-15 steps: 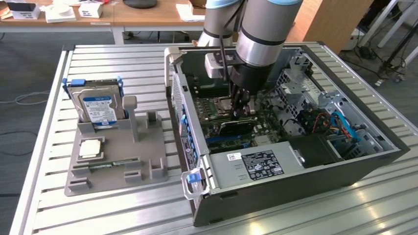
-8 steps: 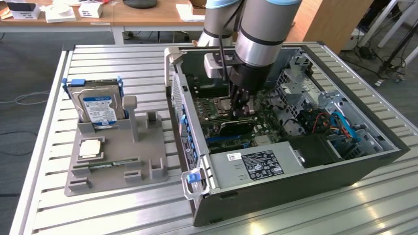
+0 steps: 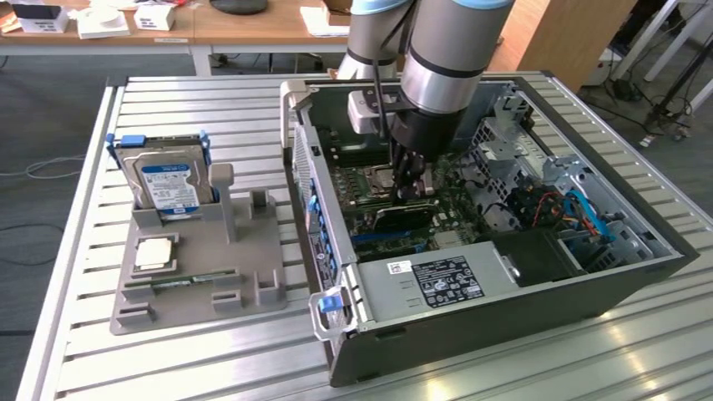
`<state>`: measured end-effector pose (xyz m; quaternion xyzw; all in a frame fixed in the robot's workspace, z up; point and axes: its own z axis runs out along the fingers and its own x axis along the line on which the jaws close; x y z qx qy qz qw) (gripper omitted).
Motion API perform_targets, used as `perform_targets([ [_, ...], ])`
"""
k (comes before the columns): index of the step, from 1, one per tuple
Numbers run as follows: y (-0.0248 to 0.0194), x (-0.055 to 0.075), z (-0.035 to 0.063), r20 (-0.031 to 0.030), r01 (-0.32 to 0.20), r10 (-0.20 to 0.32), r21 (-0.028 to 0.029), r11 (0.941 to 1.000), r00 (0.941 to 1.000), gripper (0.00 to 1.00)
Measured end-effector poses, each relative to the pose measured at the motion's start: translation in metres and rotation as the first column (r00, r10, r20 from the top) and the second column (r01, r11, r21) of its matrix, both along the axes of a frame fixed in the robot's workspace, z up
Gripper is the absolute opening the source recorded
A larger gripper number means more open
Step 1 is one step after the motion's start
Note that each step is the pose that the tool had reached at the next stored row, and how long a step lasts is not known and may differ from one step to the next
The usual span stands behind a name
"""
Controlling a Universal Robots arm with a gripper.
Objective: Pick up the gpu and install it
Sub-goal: 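Press down on the gpu until it lock into place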
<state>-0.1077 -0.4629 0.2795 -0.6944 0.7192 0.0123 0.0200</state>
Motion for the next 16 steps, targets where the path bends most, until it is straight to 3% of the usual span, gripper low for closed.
perform_targets([
  [16,0.0001,-0.0001,-0.0023,0.0001,0.0,0.0,0.0002,1.0,1.0,0.11],
])
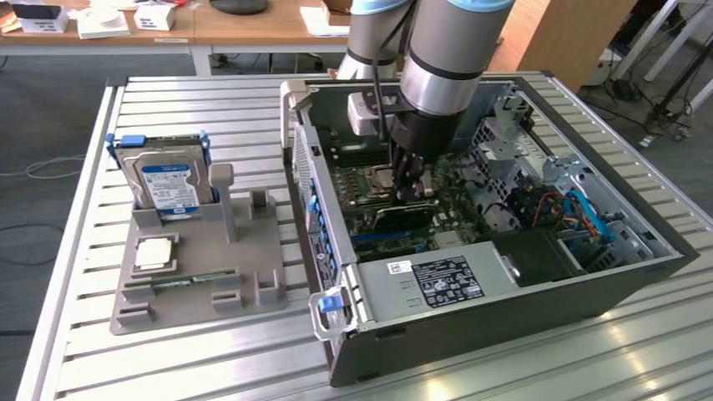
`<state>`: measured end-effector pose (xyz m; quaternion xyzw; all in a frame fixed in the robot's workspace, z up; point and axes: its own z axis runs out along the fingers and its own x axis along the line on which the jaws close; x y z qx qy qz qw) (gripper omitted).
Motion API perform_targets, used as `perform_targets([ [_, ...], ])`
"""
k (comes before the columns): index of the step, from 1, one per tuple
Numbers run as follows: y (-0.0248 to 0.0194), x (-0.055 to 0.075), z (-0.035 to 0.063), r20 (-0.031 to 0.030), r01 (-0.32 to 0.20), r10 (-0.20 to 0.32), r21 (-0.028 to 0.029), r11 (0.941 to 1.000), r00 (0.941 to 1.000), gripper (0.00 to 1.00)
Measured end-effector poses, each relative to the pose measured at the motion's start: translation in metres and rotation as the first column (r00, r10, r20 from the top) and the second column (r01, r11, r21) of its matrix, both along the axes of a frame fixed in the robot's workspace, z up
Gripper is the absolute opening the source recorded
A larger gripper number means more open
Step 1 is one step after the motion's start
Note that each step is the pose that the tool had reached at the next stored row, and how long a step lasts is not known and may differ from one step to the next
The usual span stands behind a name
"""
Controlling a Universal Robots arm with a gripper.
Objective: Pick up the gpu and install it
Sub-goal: 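Press down on the gpu until it lock into place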
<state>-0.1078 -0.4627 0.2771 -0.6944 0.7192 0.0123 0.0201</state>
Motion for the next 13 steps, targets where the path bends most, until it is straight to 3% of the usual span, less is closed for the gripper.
perform_targets([
  [13,0.001,-0.0005,-0.0024,0.0002,0.0,0.0,0.0004,1.0,1.0,0.11],
])
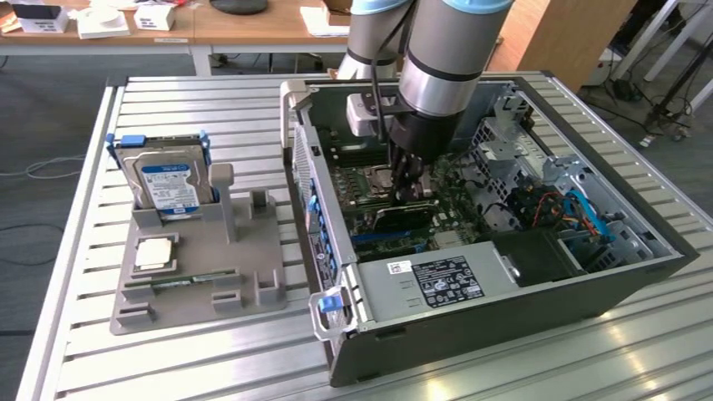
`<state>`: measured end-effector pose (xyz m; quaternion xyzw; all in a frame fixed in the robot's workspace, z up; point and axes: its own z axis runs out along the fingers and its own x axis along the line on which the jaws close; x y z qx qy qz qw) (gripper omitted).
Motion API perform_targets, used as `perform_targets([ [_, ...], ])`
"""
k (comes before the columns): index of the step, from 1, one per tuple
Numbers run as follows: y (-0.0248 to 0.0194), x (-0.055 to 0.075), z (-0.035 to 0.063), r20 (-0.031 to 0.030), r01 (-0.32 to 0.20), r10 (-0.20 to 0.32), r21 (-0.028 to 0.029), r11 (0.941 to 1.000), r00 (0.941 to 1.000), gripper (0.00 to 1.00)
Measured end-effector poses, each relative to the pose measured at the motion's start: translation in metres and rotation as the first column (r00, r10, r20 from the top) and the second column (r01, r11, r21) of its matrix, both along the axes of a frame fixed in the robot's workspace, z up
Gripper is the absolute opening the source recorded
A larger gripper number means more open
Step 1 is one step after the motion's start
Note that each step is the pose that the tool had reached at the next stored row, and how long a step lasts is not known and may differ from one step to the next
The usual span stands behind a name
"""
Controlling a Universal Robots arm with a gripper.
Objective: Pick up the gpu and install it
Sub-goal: 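Press down on the gpu until it lock into place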
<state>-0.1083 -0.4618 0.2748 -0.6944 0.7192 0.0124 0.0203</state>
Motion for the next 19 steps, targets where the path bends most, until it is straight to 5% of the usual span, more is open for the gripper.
perform_targets([
  [19,0.0001,-0.001,-0.0043,0.0,0.0,0.0,-0.0001,1.0,1.0,0.11],
])
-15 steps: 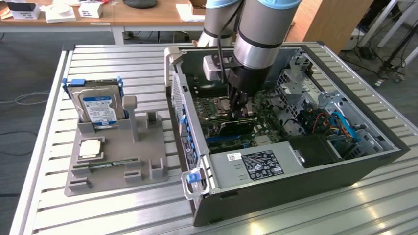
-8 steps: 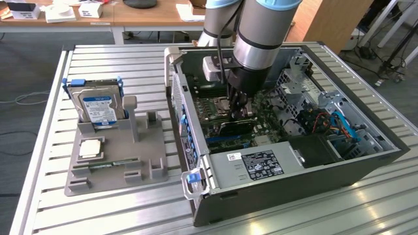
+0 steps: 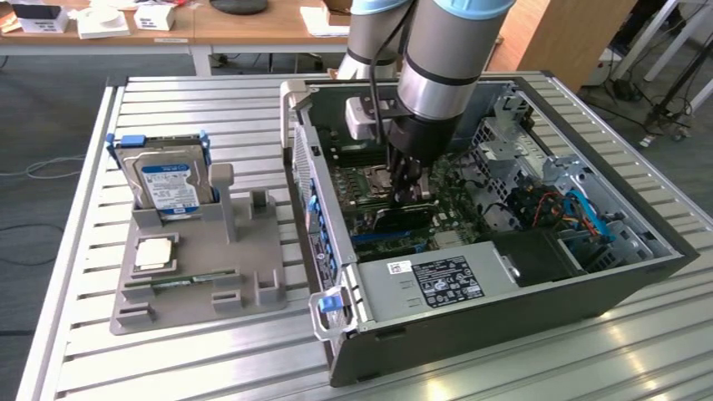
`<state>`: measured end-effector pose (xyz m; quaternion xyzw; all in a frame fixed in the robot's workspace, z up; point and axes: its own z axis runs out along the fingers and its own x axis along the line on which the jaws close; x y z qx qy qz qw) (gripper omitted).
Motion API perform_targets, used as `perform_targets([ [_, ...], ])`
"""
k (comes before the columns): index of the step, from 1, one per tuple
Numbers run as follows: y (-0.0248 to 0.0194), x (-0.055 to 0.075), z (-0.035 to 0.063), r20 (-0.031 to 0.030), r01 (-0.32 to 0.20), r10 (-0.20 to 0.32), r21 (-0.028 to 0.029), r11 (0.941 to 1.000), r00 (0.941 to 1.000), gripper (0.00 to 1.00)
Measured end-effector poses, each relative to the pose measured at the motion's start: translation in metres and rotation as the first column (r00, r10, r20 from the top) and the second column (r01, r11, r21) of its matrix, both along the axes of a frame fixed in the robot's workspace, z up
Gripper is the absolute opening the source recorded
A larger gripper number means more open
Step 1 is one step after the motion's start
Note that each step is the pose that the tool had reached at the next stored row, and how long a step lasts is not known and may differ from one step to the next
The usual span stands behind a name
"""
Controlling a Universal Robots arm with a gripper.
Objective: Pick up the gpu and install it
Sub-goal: 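Press down on the gpu until it lock into place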
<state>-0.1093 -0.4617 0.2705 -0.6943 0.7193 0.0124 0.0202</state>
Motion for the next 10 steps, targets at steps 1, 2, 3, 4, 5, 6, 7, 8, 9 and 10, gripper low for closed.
perform_targets([
  [1,-0.0001,-0.0002,-0.0003,-0.0001,0.0,0.0,-0.0002,1.0,1.0,0.11],
  [2,-0.0001,-0.0002,-0.0003,-0.0002,0.0,0.0,-0.0003,1.0,1.0,0.11],
  [3,-0.0001,-0.0002,-0.0003,-0.0002,0.0,0.0,-0.0003,1.0,1.0,0.11],
  [4,-0.0001,-0.0002,-0.0003,-0.0002,0.0,0.0,-0.0004,1.0,1.0,0.11],
  [5,-0.0001,-0.0002,-0.0003,-0.0002,0.0,0.0,-0.0004,1.0,1.0,0.11],
  [6,0.0,-0.0003,-0.0006,-0.0001,0.0,0.0,-0.0003,1.0,1.0,0.11],
  [7,0.0,-0.0004,-0.0006,-0.0002,0.0,0.0,-0.0003,1.0,1.0,0.11],
  [8,0.0,-0.0004,-0.0006,-0.0002,0.0,0.0,-0.0003,1.0,1.0,0.11],
  [9,0.0,-0.0004,-0.0006,-0.0002,0.0,0.0,-0.0003,1.0,1.0,0.11],
  [10,0.0,-0.0004,-0.0006,-0.0002,0.0,0.0,-0.0003,1.0,1.0,0.11],
])
